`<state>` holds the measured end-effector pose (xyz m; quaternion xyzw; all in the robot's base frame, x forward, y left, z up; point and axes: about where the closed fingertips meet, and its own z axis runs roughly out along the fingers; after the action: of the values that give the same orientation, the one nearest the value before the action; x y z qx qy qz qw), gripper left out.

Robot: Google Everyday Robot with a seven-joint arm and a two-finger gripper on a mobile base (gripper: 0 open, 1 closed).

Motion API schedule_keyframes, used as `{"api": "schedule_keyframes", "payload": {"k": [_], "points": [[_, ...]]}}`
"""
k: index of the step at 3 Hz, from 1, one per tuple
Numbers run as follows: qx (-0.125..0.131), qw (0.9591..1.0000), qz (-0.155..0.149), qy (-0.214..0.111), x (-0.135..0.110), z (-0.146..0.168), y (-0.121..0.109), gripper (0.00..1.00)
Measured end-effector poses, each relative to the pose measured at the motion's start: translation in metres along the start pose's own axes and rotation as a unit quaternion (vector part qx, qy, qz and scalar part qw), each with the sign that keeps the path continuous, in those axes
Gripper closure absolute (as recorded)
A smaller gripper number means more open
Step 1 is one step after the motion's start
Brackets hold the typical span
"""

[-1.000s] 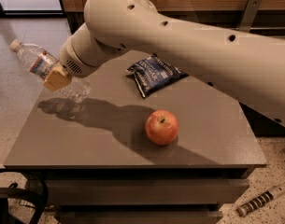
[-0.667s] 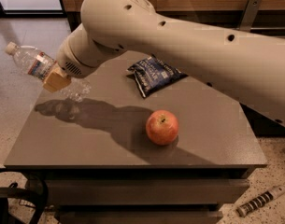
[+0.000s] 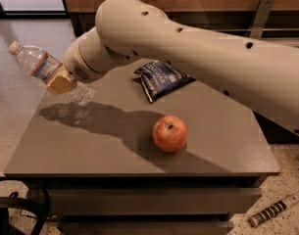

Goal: Place water bottle upright

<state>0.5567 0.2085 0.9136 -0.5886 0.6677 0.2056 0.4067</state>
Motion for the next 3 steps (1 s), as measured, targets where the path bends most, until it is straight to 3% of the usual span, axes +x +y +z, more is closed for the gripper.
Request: {"api": "schedule_keyframes", "payload": {"k": [1,3], "points": [[0.017,0.9918,0.029,-0.123,0.0004,0.0002,-0.0126,1.0],[0.036,0.9749,0.002,-0.22,-0.0036,-0.0056,-0.0224,1.0]]}}
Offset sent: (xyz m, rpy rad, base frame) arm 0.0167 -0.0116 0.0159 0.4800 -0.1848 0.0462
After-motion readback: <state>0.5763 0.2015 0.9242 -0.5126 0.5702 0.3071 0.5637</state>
